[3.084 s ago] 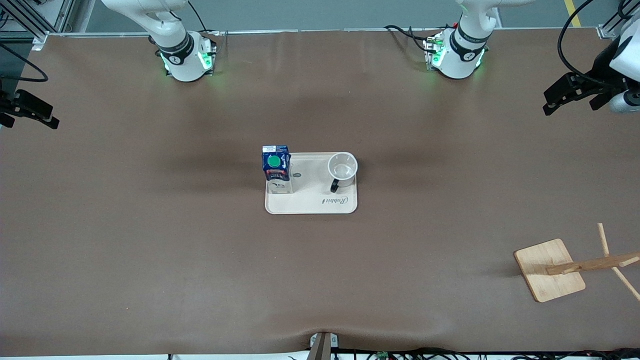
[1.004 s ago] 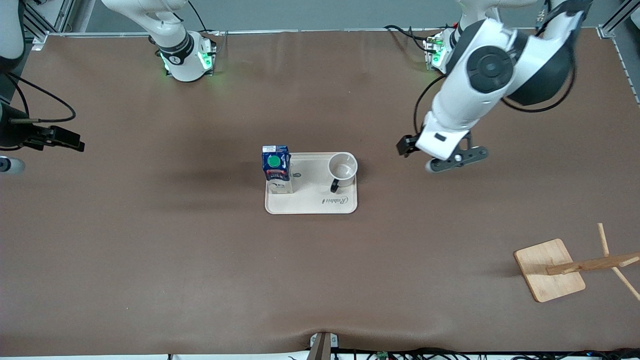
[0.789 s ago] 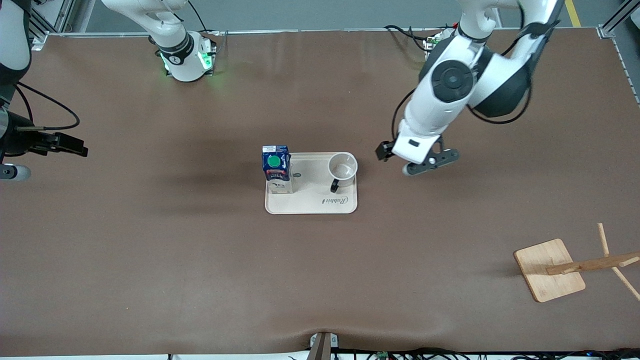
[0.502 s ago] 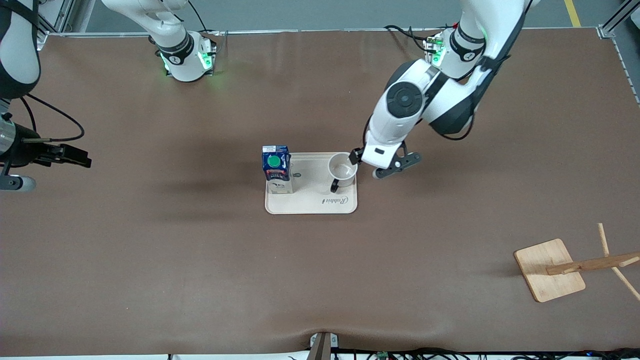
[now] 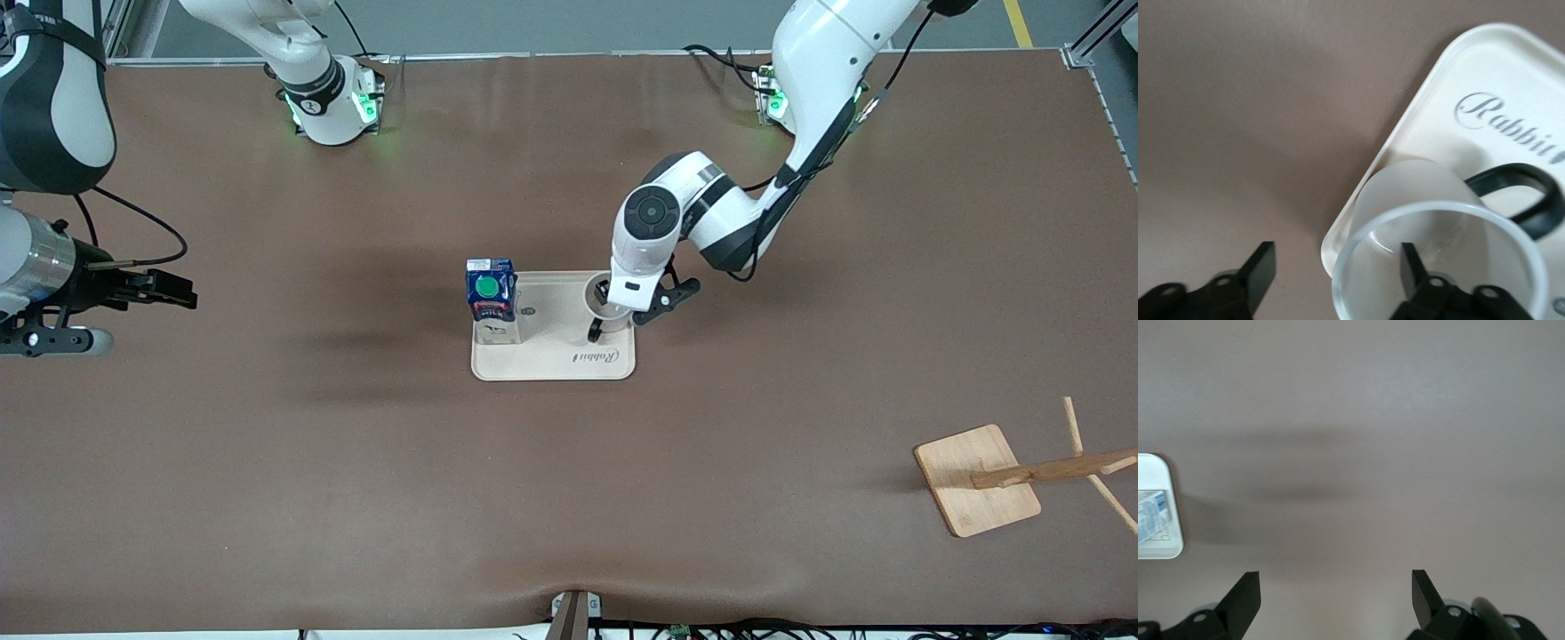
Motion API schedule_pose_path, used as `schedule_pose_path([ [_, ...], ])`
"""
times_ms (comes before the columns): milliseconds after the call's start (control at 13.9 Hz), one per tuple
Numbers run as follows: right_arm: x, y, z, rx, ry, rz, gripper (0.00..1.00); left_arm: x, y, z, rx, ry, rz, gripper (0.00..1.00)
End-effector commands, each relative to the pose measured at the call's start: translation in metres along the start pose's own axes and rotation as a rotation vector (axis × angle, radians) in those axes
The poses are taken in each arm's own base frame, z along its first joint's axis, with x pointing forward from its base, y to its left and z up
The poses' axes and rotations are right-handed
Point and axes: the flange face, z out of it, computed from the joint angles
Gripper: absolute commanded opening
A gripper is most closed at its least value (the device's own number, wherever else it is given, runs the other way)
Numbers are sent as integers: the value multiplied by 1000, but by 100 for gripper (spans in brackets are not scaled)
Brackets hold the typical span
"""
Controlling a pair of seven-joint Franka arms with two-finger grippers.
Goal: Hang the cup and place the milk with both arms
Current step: 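Lower the left gripper and grasp the white mug by its rim, then lift the mug with the left gripper while the right gripper reaches the milk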
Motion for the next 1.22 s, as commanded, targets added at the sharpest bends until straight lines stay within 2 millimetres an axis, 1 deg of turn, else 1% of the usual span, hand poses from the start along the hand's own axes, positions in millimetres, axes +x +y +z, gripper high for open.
schedule_pose_path([
  [0, 3, -1, 2, 27, -12, 7, 100, 0, 6, -4, -10, 22, -18, 13],
  [72, 3, 0, 4, 28, -16, 8, 100, 1, 8, -9, -19, 25, -19, 0],
  [287, 1, -9, 16, 54, -52, 37, 100, 3, 12, -18, -36, 31, -18, 0],
  [430, -4, -18, 21, 145, -103, 161, 100, 6, 15, -24, -44, 37, -8, 0],
  [502, -5, -24, 23, 145, -115, 188, 100, 7, 16, -30, -49, 41, -8, 0],
  [574, -7, -38, 26, 140, -127, 182, 100, 8, 17, -37, -47, 54, -3, 0],
  [717, -10, -62, 29, 130, -145, 253, 100, 12, 16, -64, -35, 112, 22, 0],
  [789, -13, -84, 28, 119, -151, 267, 100, 14, 19, -83, -40, 124, 18, 0],
  [932, -16, -115, 29, 104, -153, 274, 100, 30, 22, -128, -46, 148, -9, 0],
  [1004, -19, -134, 30, 99, -150, 249, 100, 39, 19, -148, -18, 167, 5, 0],
  [1076, -20, -149, 29, 98, -139, 240, 100, 53, 9, -170, 16, 190, 45, 0],
  [1148, -21, -164, 30, 106, -129, 233, 100, 83, -7, -192, 7, 209, 30, 0],
])
